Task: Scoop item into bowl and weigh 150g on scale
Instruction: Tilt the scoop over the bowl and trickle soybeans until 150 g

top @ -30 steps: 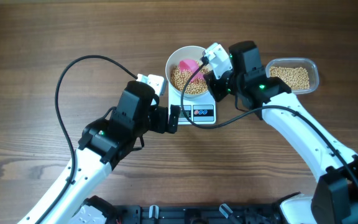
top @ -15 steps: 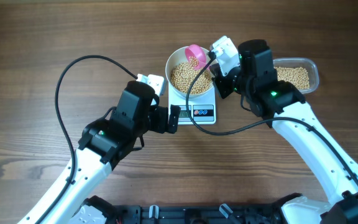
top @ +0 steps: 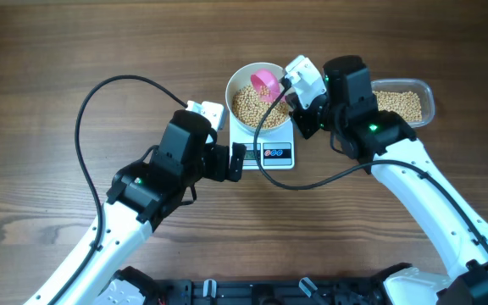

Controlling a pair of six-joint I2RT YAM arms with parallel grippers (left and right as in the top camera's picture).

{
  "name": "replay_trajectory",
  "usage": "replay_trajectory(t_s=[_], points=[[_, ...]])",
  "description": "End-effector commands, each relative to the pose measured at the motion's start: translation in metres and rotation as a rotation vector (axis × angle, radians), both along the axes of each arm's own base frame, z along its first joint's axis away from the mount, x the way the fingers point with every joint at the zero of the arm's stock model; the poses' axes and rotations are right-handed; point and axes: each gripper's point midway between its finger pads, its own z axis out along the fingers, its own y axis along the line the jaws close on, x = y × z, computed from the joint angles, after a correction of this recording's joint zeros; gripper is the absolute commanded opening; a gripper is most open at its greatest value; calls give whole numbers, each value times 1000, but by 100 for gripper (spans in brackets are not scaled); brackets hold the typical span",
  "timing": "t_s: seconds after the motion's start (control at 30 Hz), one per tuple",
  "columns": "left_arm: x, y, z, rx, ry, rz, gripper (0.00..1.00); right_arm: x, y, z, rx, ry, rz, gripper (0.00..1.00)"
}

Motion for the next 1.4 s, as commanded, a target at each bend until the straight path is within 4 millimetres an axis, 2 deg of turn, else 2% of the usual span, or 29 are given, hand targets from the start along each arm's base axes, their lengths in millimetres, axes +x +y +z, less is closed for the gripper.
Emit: replay_trajectory(t_s=[0.0,0.53,1.37], points=[[2,-4,5,-11,-8,-12,100,-1,4,15,21,-33,21,4],[2,-4,5,-11,-8,-11,100,-3,13,20,236,115,-133,4],[2,-4,5,-11,-8,-11,100,-2,13,21,235,107,-130,4]])
